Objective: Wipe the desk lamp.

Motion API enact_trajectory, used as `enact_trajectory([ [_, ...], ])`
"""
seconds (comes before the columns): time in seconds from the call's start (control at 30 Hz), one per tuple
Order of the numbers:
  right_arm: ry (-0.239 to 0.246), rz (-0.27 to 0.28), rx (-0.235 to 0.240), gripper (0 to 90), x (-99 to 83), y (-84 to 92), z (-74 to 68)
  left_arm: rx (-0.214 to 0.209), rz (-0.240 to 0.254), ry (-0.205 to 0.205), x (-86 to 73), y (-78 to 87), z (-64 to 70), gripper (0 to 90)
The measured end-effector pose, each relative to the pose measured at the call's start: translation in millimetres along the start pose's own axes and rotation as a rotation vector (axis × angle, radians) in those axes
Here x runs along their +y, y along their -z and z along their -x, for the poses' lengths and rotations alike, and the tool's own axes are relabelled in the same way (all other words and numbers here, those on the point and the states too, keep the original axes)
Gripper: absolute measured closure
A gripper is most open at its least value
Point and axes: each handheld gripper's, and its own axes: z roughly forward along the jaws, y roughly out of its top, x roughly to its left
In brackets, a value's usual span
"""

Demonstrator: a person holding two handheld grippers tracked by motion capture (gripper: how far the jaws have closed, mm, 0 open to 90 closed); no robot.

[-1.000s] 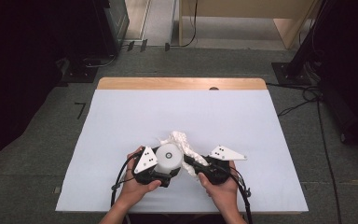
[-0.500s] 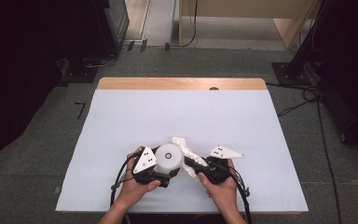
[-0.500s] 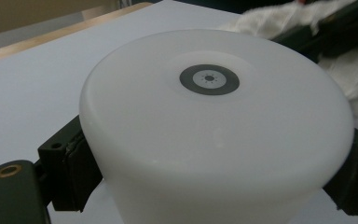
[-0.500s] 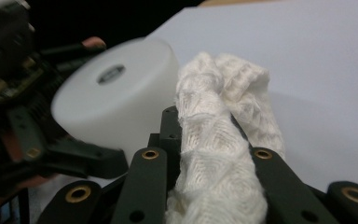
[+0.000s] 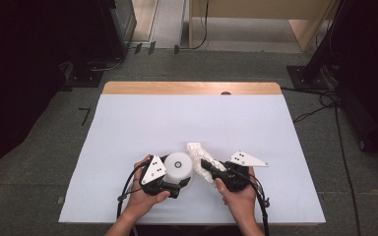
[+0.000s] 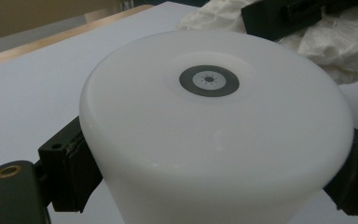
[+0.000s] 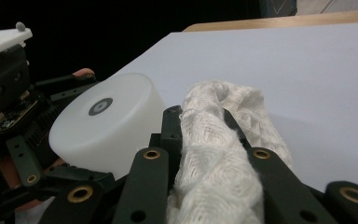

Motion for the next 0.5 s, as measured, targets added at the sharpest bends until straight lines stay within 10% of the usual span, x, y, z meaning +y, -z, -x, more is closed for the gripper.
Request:
enact_trajectory([
  [0.5, -0.012, 0.040, -0.036, 77.6, 4.8, 9.2, 7.9, -0.001, 0.022, 0.012, 2.6, 5.9, -4.2, 8.5],
])
